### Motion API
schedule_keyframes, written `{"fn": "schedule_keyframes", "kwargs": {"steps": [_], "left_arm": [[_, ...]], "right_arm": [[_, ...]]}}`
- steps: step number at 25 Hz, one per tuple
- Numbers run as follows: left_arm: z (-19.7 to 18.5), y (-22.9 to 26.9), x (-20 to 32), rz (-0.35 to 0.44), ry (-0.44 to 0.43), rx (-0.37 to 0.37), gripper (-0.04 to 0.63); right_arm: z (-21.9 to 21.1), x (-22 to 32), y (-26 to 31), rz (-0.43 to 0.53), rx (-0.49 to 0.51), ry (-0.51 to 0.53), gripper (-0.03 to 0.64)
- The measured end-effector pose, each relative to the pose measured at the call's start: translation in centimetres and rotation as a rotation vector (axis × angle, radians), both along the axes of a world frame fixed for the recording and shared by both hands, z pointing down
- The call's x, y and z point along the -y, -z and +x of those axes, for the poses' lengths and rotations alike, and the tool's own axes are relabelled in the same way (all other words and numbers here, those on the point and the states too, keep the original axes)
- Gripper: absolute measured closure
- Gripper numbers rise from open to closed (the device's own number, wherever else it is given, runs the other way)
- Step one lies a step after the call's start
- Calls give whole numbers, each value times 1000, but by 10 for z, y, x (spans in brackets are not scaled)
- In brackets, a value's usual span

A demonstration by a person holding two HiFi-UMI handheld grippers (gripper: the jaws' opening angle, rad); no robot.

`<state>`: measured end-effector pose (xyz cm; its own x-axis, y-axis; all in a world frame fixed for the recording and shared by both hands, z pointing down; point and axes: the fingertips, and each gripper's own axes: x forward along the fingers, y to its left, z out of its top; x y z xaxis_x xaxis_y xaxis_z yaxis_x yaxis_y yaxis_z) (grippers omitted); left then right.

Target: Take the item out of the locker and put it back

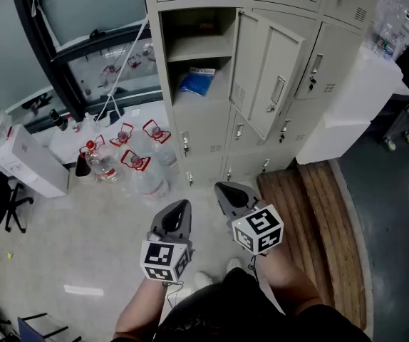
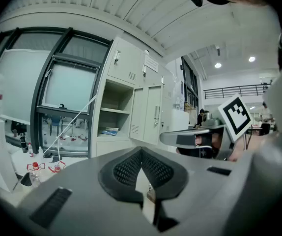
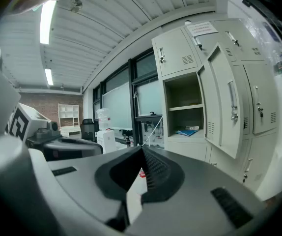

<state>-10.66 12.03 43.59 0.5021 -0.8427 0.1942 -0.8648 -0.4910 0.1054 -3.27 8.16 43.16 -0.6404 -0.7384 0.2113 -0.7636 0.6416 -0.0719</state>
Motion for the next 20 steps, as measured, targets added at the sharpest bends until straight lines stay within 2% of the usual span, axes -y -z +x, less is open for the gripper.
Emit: {"fn": "schedule_keyframes", "kwargs": {"steps": [13,20], "left_arm": [[-2,6,-12,11,-11,-8,591],[0,5,-2,11,-19,-8,591]], "right_arm": [[-4,-13,12,17,11,1,615],[-2,-4,15,30,4,-8,616]]}}
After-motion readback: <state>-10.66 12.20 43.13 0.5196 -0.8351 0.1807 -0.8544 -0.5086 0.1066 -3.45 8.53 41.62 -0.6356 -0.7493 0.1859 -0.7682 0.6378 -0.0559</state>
